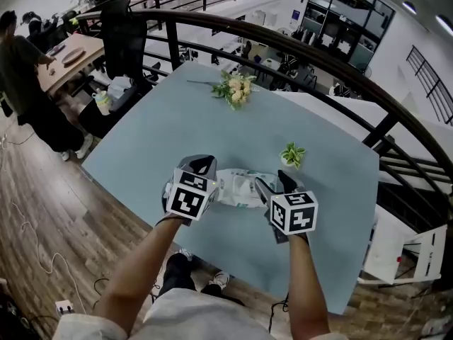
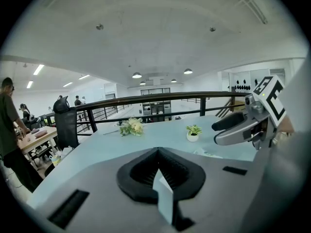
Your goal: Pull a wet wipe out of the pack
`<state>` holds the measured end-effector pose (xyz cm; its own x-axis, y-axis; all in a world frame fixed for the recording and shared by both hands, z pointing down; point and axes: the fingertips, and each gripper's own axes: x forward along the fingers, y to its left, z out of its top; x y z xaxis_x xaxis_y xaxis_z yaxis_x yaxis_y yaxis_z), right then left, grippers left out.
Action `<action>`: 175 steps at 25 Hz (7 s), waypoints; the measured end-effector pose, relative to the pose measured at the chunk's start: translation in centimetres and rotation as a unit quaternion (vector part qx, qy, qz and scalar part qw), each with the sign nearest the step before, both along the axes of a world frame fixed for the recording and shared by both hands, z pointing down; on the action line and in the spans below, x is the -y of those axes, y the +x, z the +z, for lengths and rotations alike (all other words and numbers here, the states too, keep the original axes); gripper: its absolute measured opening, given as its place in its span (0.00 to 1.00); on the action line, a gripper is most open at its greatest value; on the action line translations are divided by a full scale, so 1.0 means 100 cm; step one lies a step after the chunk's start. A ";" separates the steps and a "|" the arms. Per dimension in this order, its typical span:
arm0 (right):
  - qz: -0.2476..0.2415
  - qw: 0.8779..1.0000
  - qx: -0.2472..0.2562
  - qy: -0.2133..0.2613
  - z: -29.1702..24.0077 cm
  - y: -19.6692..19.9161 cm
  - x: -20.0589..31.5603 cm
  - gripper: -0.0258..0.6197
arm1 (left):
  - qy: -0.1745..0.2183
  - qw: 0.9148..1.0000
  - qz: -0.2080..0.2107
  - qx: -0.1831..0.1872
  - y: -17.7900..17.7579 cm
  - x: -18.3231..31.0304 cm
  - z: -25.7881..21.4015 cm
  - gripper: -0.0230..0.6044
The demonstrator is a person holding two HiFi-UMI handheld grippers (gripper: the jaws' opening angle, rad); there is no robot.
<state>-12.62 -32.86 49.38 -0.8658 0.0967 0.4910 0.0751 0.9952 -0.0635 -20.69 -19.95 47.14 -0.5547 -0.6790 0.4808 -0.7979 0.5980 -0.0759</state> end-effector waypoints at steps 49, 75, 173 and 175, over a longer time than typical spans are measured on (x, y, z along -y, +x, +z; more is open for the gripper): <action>-0.065 0.994 -0.089 -0.020 0.098 -0.011 -0.039 0.22 | -0.046 0.998 -0.015 -0.042 0.007 -0.030 0.071 0.03; -0.061 0.995 -0.084 -0.013 0.091 -0.013 -0.034 0.08 | -0.047 0.998 -0.011 -0.037 0.008 -0.024 0.065 0.03; 0.093 0.996 0.001 0.013 -0.016 -0.008 -0.025 0.06 | 0.013 0.995 0.095 0.002 -0.017 -0.009 -0.019 0.03; 0.100 0.995 0.005 0.015 -0.018 -0.006 -0.026 0.06 | 0.015 0.995 0.099 0.002 -0.017 -0.010 -0.019 0.03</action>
<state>-13.26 -30.30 47.60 -0.8710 -0.0923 0.4826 -0.1234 0.9918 -0.0330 -22.43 -18.99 45.24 -0.4106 -0.7890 0.4570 -0.8999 0.4314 -0.0638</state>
